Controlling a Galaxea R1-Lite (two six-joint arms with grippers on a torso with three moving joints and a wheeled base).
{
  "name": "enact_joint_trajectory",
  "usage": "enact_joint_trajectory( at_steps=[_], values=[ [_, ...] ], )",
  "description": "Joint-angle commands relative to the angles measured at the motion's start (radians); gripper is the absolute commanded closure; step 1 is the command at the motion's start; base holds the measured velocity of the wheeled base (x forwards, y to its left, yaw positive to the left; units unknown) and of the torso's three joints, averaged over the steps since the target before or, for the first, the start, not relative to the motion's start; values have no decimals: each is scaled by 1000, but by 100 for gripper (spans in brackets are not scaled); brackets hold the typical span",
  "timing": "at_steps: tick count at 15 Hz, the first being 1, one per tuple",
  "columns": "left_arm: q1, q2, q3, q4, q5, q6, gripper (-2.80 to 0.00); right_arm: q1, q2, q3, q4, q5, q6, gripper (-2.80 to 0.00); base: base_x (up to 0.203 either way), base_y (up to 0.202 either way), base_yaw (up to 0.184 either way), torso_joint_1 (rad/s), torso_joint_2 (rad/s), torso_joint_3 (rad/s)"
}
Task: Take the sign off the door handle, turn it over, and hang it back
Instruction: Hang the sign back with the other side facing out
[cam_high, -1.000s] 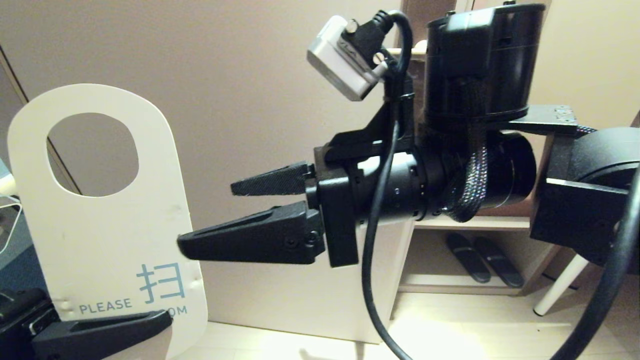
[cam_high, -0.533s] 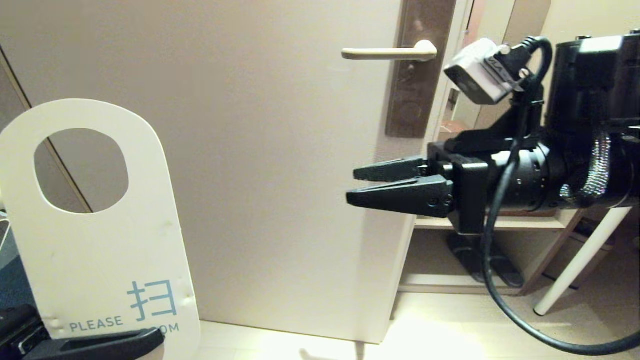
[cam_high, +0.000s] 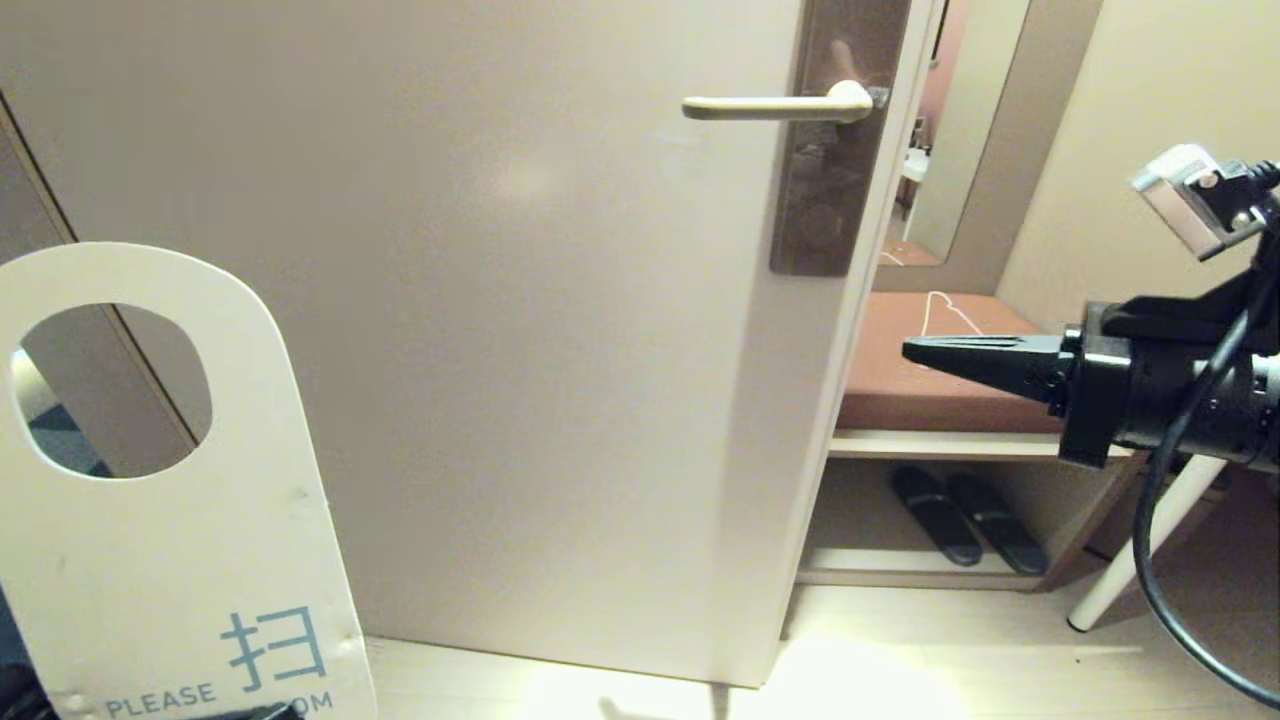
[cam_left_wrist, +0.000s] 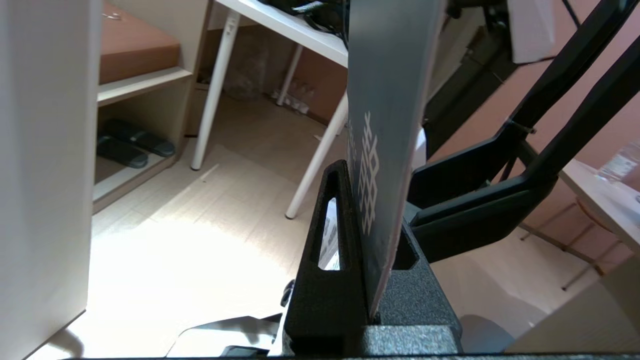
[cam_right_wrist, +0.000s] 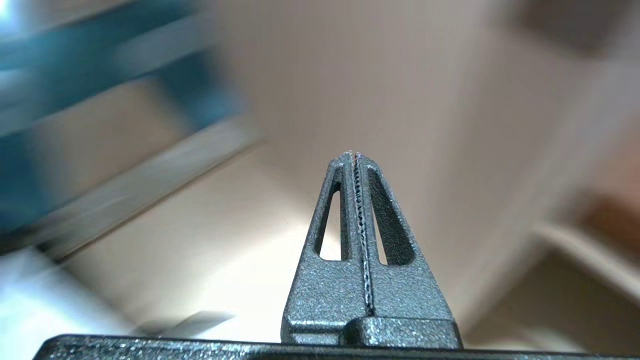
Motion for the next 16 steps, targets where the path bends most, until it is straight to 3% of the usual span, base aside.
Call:
enact_joint_trajectory(
  at_steps=[1, 3, 6, 9, 12, 14, 16],
  values=[
    [0, -43, 23, -6, 3, -2, 0, -29, -31, 83, -135, -111, -6, 0, 0, 0, 0, 0, 0, 0],
    [0, -89, 43, 1, 19, -4, 0, -47, -34, 215, -337, -250, -4, 0, 0, 0, 0, 0, 0, 0],
    [0, -175, 42, 93, 49, -4, 0, -59, -49, 413, -528, -455, 7, 0, 0, 0, 0, 0, 0, 0],
    [0, -287, 41, 218, 56, -2, 0, -132, -179, 556, -545, -494, 7, 0, 0, 0, 0, 0, 0, 0],
    [1, -382, 38, 330, 59, -2, 0, -272, -344, 752, -545, -504, 7, 0, 0, 0, 0, 0, 0, 0],
    [7, -402, 38, 351, 58, -2, 0, -335, -456, 851, -517, -502, 10, 0, 0, 0, 0, 0, 0, 0],
    [12, -402, 39, 351, 58, -1, 0, -355, -555, 859, -422, -497, 13, 0, 0, 0, 0, 0, 0, 0]
  ],
)
